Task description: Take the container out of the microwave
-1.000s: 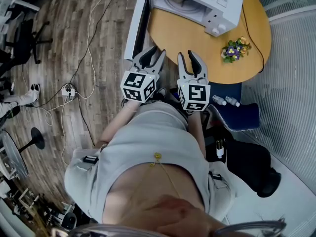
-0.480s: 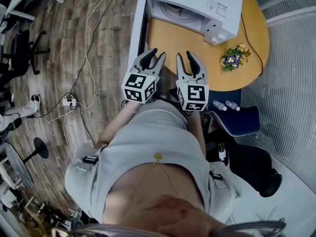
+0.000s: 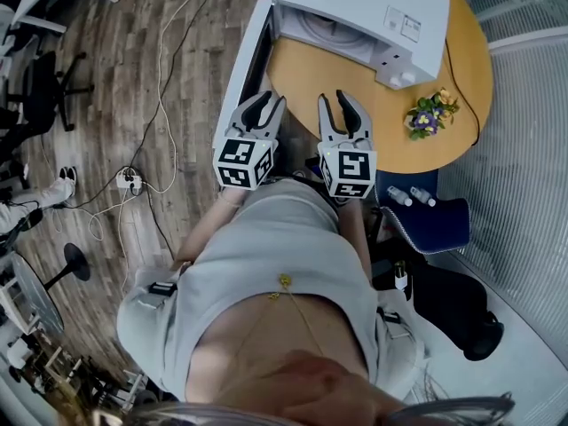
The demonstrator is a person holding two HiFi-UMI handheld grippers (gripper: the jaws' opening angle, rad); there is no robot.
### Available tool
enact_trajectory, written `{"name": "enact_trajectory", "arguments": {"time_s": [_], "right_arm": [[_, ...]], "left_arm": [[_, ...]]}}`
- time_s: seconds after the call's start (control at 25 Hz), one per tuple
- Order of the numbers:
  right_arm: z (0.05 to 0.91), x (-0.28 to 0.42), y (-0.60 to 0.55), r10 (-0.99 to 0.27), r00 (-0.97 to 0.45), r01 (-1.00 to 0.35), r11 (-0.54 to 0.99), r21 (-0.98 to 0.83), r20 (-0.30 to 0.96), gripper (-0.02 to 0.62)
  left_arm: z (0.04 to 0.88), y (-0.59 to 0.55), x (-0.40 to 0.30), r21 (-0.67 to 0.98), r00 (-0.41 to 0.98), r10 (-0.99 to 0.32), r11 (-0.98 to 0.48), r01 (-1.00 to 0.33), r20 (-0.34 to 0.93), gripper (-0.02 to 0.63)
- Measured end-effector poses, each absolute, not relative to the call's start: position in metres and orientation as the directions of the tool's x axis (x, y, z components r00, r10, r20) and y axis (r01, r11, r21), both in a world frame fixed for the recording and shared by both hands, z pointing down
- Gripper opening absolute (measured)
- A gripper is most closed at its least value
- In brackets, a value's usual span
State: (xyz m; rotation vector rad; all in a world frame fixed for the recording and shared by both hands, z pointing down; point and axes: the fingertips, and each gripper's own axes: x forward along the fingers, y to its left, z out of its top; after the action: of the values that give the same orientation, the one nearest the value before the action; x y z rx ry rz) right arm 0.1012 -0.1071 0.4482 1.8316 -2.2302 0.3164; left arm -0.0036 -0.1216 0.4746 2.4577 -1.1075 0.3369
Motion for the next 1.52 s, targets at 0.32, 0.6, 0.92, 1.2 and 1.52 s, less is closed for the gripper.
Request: {"name": "enact_trajectory", "arguments": {"time_s": [0.32, 0.6, 0.92, 1.2, 1.52], "right_arm": [[0.448, 0.096, -0.128, -0.929, -0.204, -0.978, 0.208, -0.018, 0.308, 0.127], [0.449, 0.105, -0.138, -0.935, -0.171, -0.985, 0.173, -0.022, 0.311, 0.129], [0.452, 0.12, -0.158, -0.942, -0.117, -0.993, 0.117, -0.018, 0.314, 0.129], [0.456, 0.125, -0.174, -0.942, -0.085, -0.996, 0.083, -0.019, 0.324, 0.129], [0.464, 0.128, -0.192, -0.939, -0.052, -0.999, 0.051, -0.013, 0.339, 0.129]], "left_arm": [[0.478, -0.147, -0.015, 0.318, 0.655, -0.655, -0.572, -0.756, 0.377, 0.126], [0.474, -0.163, 0.015, 0.331, 0.719, -0.6, -0.638, -0.695, 0.351, 0.126], [0.468, -0.187, 0.05, 0.357, 0.793, -0.526, -0.709, -0.608, 0.306, 0.126], [0.464, -0.203, 0.065, 0.376, 0.831, -0.482, -0.741, -0.556, 0.279, 0.126], [0.465, -0.218, 0.071, 0.401, 0.862, -0.448, -0.762, -0.508, 0.239, 0.126]]}}
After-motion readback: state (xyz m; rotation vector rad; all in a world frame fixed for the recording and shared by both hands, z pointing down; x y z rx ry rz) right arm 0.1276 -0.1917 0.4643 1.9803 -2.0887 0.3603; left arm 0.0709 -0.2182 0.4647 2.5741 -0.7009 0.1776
